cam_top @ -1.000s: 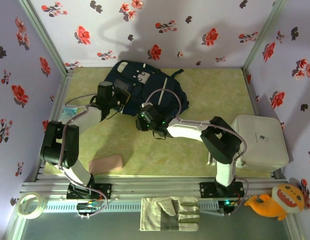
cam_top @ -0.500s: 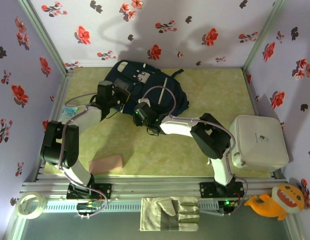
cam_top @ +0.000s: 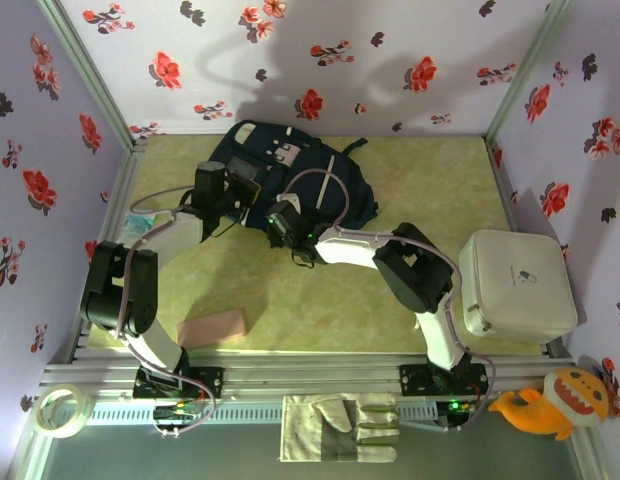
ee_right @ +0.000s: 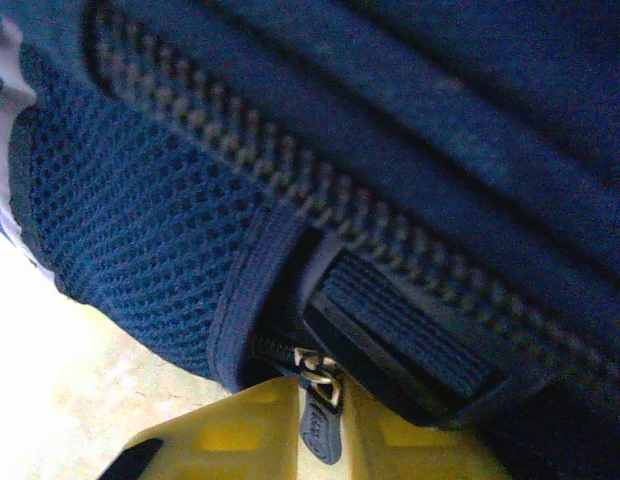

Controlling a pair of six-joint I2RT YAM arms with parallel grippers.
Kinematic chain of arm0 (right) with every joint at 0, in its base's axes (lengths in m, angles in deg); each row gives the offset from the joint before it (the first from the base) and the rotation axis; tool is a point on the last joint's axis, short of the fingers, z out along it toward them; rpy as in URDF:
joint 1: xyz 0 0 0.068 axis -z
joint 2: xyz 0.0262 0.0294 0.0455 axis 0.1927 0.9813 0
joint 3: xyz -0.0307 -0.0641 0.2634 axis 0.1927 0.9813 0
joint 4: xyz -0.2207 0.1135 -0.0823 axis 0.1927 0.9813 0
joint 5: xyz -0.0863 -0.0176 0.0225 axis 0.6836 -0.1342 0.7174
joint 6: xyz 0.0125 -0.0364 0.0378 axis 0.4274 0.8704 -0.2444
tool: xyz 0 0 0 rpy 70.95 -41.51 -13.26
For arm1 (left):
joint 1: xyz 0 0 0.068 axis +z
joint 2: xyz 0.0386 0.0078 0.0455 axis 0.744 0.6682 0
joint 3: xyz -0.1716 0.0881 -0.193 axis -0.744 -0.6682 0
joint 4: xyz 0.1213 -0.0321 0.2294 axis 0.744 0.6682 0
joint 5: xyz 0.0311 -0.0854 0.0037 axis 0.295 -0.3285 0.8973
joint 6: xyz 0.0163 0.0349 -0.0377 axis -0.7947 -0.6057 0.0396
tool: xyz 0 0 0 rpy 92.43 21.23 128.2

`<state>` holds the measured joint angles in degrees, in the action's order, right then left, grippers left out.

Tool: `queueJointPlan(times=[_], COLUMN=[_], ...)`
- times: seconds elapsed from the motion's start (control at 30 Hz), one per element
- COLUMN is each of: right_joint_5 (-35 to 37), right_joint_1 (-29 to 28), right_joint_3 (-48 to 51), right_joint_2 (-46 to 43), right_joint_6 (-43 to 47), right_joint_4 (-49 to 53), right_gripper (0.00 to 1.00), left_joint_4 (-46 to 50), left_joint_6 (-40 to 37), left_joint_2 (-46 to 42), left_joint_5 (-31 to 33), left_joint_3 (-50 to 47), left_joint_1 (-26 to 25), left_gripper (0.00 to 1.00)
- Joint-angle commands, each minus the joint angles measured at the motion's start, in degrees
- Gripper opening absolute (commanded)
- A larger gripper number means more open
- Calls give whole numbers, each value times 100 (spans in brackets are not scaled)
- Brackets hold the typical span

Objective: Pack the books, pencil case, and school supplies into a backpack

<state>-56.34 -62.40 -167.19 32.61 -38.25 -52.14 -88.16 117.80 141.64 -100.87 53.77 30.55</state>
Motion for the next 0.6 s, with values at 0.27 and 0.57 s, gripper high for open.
queueJointPlan(times=[0.27, 0.57], right_joint_5=[173, 566], right_joint_1=[135, 312], right_joint_3=[546, 1614], right_joint_2=[-466, -1383], right_joint_6=[-262, -609], right_joint_4=[24, 439], right_gripper=[10, 9], left_joint_4=[-187, -2], left_joint_6=[-182, -404], left_joint_2=[-102, -88], left_joint_5=[-361, -310], left_joint_3=[254, 167], left_joint_1=[-44, 133], left_gripper=[0, 0])
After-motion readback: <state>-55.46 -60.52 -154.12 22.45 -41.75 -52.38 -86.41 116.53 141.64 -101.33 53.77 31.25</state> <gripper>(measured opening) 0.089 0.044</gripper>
